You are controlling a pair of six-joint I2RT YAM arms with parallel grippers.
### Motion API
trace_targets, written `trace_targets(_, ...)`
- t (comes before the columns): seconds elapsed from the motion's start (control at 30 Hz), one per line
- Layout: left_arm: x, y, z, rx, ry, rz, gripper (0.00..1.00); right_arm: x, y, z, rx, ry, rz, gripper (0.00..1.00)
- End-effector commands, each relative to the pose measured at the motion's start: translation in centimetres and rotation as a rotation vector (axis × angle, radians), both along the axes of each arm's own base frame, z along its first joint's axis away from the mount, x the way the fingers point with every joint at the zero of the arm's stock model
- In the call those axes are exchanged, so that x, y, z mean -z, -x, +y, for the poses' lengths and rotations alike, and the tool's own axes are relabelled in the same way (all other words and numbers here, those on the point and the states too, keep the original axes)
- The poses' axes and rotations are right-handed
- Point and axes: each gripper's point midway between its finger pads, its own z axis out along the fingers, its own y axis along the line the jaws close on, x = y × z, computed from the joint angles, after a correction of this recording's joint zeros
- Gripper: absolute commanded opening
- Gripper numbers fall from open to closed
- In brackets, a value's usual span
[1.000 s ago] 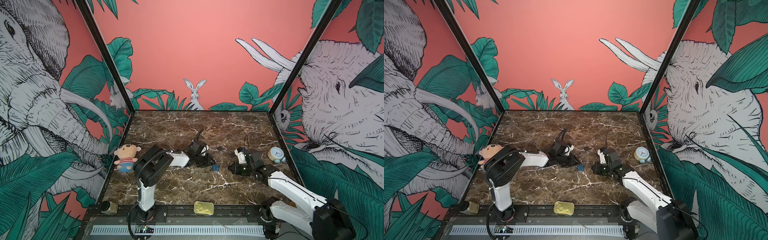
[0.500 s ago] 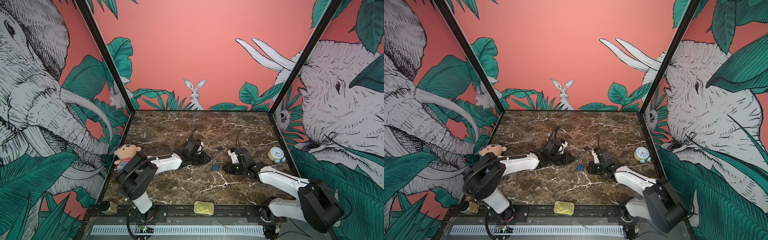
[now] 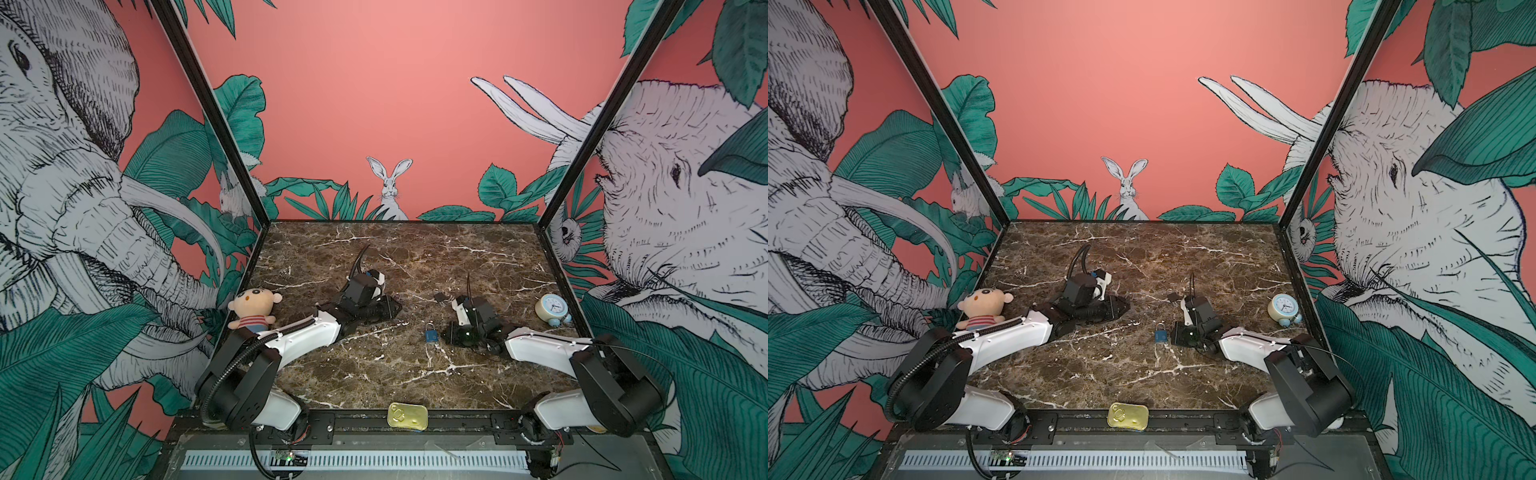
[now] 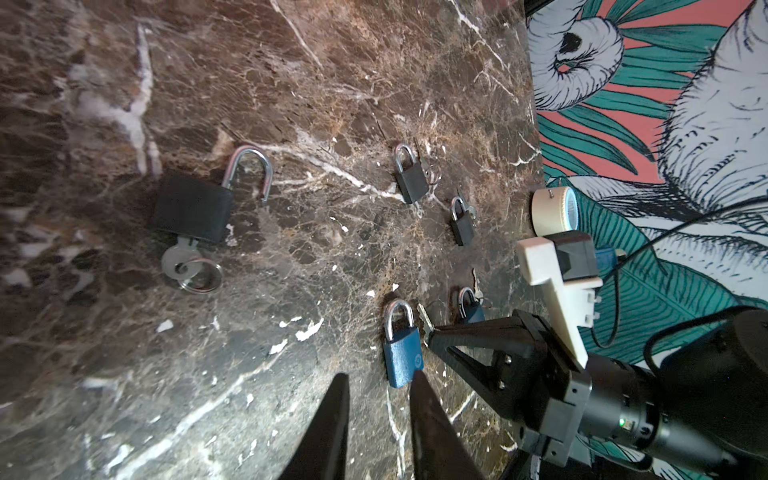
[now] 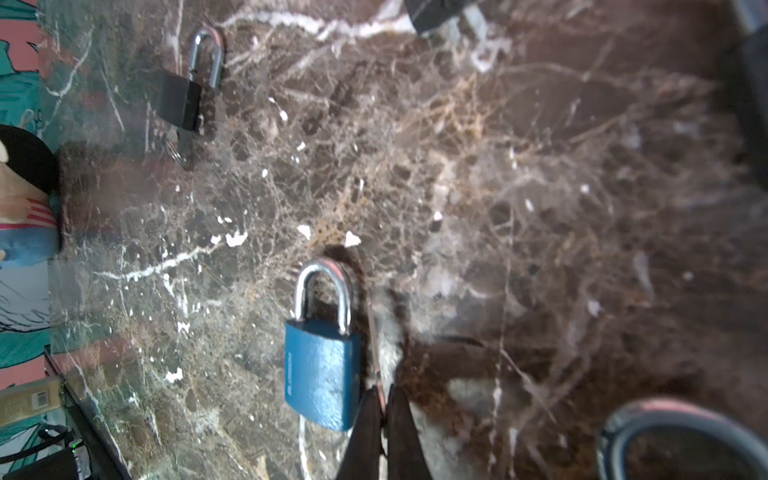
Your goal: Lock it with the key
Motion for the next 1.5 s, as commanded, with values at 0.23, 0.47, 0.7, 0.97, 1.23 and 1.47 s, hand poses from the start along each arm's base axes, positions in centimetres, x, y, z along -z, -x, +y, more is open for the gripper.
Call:
trace_targets(0.23, -0.6, 0.0, 1.4, -0.021, -0.014, -0.03, 0.28, -0.9, -0.9, 1.1, -0.003, -0.03, -0.029, 0.13)
trace_targets(0.47, -0.7, -0.2, 1.8, -0.031, -0.024, -0.039, 0.28, -2.2, -0.6, 0.4, 0.003, -0.011, -0.053, 0.19)
trace_targets(0.7, -0.7, -0.4, 3.2, -0.062, -0.057, -0.059, 0.28, -5.2, -0.8, 0.1, 0.0, 0.036, -0.132, 0.22)
trace_targets(0.97, -0.3, -1.2, 7.1, -0.151, -0.118, -0.059, 0.28, -7.5, -1.4, 3.3, -0.083, 0.141, -0.226, 0.23)
trace_targets(1.23, -1.2, -1.5, 11.4, -0.255, -0.108, -0.051, 0.28, -8.9, -3.9, 9.2, -0.132, 0.212, -0.304, 0.28)
trace_targets(1.47, -1.9, -0.9, 13.2, -0.285, -0.109, -0.053, 0.29, -7.9, -5.9, 13.8, -0.142, 0.214, -0.299, 0.33)
